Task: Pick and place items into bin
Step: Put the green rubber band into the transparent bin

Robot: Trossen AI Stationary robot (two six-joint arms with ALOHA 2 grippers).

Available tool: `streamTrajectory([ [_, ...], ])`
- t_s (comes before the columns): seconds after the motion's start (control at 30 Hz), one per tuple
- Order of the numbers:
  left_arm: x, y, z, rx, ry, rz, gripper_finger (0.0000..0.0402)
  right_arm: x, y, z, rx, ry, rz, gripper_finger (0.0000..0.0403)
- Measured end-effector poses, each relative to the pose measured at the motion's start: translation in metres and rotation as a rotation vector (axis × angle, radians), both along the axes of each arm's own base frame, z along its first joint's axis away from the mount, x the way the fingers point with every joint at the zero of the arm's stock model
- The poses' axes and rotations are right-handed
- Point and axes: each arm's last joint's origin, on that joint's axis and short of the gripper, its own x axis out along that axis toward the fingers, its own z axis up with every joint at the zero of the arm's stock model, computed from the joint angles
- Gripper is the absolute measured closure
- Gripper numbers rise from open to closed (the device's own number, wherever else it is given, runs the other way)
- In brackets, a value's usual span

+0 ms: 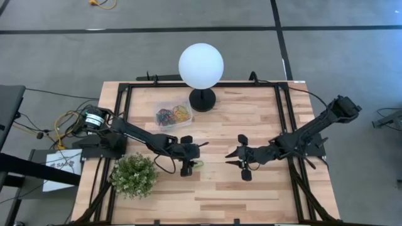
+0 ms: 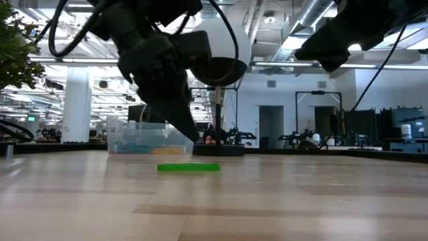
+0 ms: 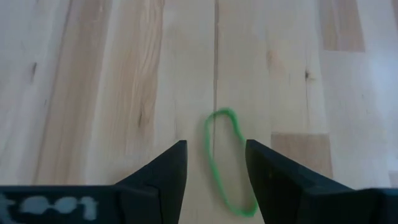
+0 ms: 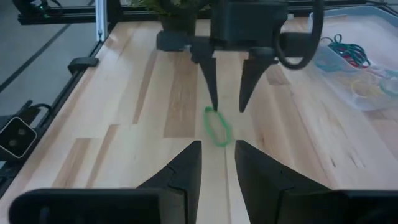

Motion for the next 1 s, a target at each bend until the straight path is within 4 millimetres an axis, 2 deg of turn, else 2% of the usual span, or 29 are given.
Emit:
streamTrajectory([
  [0.2, 0.005, -0.003, -0.025, 0.005, 0.048, -0.009, 0.0249, -0.001, 0.0, -0.002, -0.008, 0.016, 0.0, 0.0312],
  [0.33, 0.007, -0.004, -0.032, 0.01, 0.059, -0.003, 0.0249, -0.001, -0.001, -0.002, -0.012, 0.023, 0.0, 0.0312],
  [0.87, 0.008, -0.01, -0.032, 0.004, 0.031, 0.013, 0.0249, -0.001, -0.001, -0.003, -0.014, 0.027, 0.0, 0.0312],
  [1.0, 0.007, -0.007, -0.033, 0.004, 0.05, 0.032, 0.027, -0.001, -0.001, -0.003, -0.014, 0.027, 0.0, 0.0312],
])
